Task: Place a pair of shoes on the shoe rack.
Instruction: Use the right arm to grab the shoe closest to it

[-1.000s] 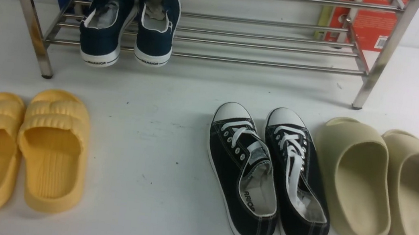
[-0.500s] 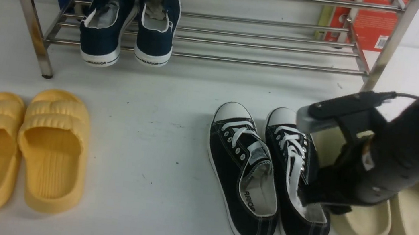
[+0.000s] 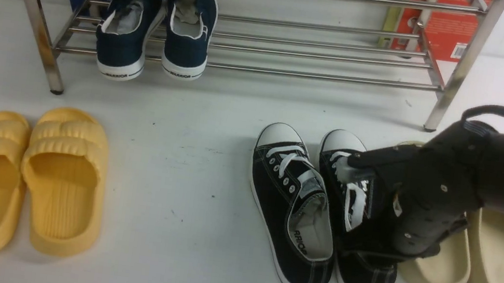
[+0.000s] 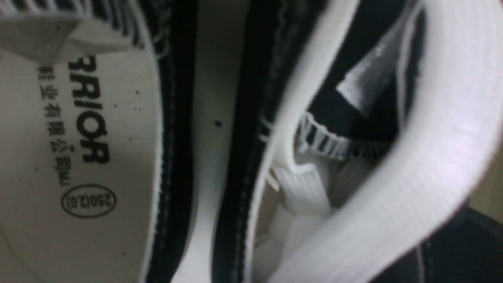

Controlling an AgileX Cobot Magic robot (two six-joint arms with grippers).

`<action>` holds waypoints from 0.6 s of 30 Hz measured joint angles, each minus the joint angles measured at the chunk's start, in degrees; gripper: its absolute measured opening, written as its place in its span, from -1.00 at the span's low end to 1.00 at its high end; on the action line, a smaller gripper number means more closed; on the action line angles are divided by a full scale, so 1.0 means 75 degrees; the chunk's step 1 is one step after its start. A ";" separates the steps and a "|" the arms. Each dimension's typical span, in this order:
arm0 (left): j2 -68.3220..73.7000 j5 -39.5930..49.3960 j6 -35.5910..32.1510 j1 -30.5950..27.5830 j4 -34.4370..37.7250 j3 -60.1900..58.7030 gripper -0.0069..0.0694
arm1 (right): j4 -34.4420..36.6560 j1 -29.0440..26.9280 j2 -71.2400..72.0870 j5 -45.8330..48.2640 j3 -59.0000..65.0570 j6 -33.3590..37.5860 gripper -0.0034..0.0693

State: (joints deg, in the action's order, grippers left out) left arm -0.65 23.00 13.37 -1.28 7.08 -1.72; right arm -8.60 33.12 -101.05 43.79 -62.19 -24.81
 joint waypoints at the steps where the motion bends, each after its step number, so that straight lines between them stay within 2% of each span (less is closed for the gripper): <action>1: 0.0000 0.0000 0.0000 0.0000 0.0000 0.0000 -0.58 | 0.0000 0.0000 0.0000 0.0012 -0.0007 0.0000 -0.24; 3: 0.0000 0.0000 0.0000 0.0000 0.0000 0.0000 -0.57 | -0.0010 -0.0007 0.0000 0.0033 -0.0007 0.0000 -0.37; 4: 0.0000 0.0000 0.0000 0.0000 0.0000 0.0000 -0.57 | -0.0023 -0.0015 0.0000 0.0041 -0.0007 0.0000 -0.49; 5: 0.0000 0.0000 0.0000 0.0000 0.0000 0.0000 -0.56 | -0.0041 -0.0032 0.0015 0.0063 -0.0007 -0.0021 -0.69; 7: 0.0000 0.0000 0.0000 0.0000 0.0000 0.0000 -0.55 | 0.0091 -0.0041 0.0140 0.0108 -0.0007 -0.0036 -0.86; 18: 0.0000 0.0000 0.0000 0.0000 0.0000 0.0000 -0.53 | 0.0384 -0.0041 0.2146 0.1081 0.0025 -0.0052 -0.86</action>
State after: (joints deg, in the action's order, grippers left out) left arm -0.65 23.00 13.37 -1.28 7.08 -1.72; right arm -5.72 32.81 -84.95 51.90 -62.01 -25.20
